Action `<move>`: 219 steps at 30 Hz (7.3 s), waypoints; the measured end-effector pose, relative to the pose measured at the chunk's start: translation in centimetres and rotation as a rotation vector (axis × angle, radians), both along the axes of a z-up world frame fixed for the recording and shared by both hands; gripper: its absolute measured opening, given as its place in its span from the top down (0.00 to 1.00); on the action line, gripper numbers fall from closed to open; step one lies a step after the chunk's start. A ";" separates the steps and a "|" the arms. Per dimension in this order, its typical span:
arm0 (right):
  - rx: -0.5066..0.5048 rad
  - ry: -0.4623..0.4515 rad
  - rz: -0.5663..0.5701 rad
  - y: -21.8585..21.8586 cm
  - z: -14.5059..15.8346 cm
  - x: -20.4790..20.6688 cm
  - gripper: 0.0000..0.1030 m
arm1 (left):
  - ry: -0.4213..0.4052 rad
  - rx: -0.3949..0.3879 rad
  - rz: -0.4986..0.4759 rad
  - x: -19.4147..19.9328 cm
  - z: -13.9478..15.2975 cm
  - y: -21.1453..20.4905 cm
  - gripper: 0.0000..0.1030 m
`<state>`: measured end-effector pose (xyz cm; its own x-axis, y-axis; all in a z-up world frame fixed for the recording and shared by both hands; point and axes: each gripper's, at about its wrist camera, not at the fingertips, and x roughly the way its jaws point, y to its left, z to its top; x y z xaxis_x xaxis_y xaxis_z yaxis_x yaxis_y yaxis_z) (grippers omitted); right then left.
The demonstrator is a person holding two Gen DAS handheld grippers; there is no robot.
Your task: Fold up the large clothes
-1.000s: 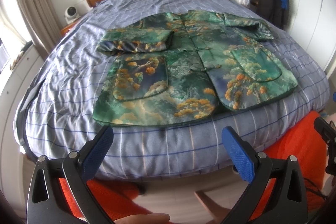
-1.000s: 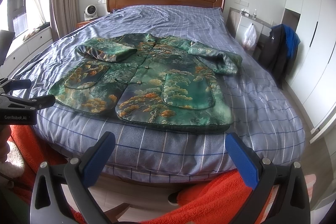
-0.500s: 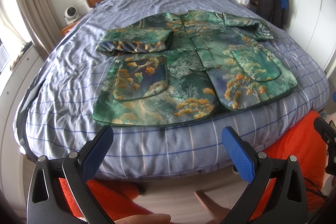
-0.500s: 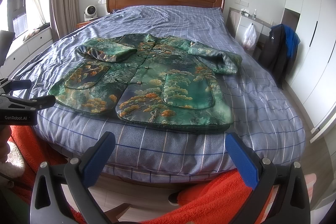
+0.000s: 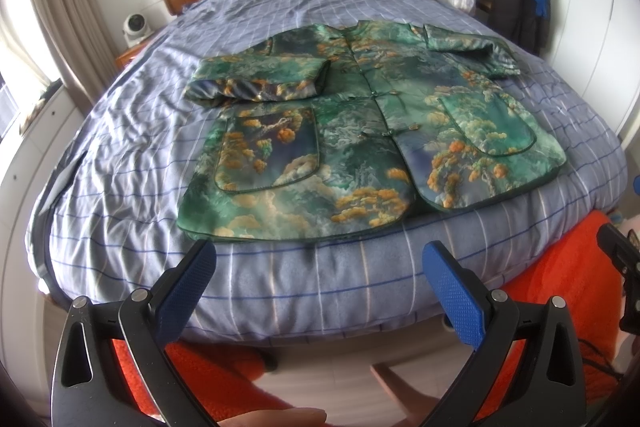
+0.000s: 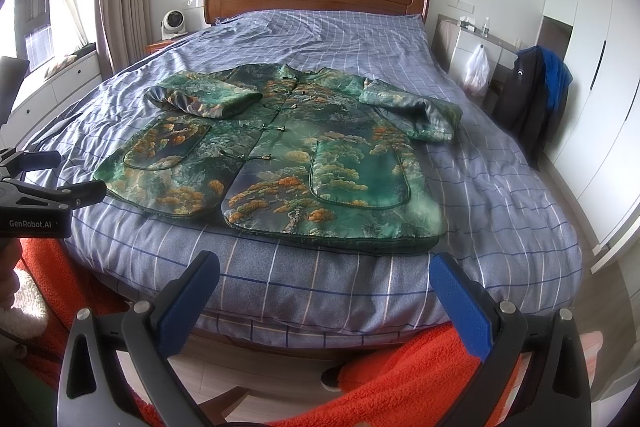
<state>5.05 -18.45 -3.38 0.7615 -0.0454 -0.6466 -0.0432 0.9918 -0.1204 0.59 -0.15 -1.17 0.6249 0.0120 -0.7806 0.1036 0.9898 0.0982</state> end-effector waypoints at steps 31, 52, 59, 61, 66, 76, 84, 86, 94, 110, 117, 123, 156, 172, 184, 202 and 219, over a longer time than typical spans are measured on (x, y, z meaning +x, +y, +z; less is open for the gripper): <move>0.009 0.015 0.001 0.4 -0.1 -0.2 0.00 | 0.000 0.001 -0.001 0.0 0.1 -0.3 0.00; 0.002 0.009 0.001 0.5 -0.1 -0.2 0.00 | 0.005 -0.001 -0.004 0.0 0.0 -0.5 0.00; 0.000 0.008 0.000 0.4 -0.2 -0.2 0.00 | 0.018 -0.009 -0.010 -0.1 -0.5 -0.7 0.00; 0.002 0.008 0.000 0.4 -0.2 -0.2 0.00 | 0.027 -0.013 -0.012 0.0 -0.6 -0.7 0.00; 0.001 0.000 0.002 1.1 -0.3 -0.4 0.00 | 0.031 -0.023 -0.006 0.0 -0.6 -0.6 0.00; -0.008 -0.066 0.020 -1.6 0.5 1.0 0.00 | 0.029 -0.180 0.115 8.1 -1.8 11.4 0.00; 0.173 0.028 -0.026 -15.4 -3.6 11.0 0.00 | 0.235 -0.248 0.069 16.9 -10.8 18.8 0.01; 0.237 0.088 -0.042 -17.4 -5.1 13.3 0.00 | 0.262 -0.248 0.062 17.2 -12.1 18.6 0.01; 0.455 0.370 0.034 -17.3 -11.7 19.1 0.37 | 0.369 -0.302 0.113 16.7 -13.7 18.2 0.83; 0.327 0.407 -0.001 -16.4 -10.2 16.0 0.85 | 0.235 -0.253 0.093 12.4 -12.4 17.9 0.77; 0.302 0.307 -0.161 -16.3 -10.2 14.7 0.17 | 0.012 -0.121 0.119 9.7 -7.7 15.9 0.15; 0.190 0.180 -0.170 -13.0 -7.7 11.0 0.14 | -0.141 -0.138 0.154 9.3 -3.1 13.7 0.06; 0.161 -0.115 -0.509 -29.6 -0.4 36.1 0.83 | -0.042 -0.189 0.243 7.3 -5.9 12.0 0.05; 0.385 -0.113 -0.663 -31.8 -3.5 11.7 0.35 | -0.195 0.145 -0.130 18.4 0.3 6.0 0.00; 0.409 -0.043 -0.205 -13.7 -5.0 11.8 0.33 | -0.015 0.392 -0.347 30.9 -10.9 -0.4 0.80; 0.268 -0.087 -0.046 -8.2 -4.8 10.8 0.33 | -0.241 -0.299 1.065 14.7 -2.8 45.1 0.17; 0.219 0.019 -0.134 -8.9 -7.6 11.7 0.33 | -0.015 -0.329 0.086 12.8 -7.0 13.7 0.13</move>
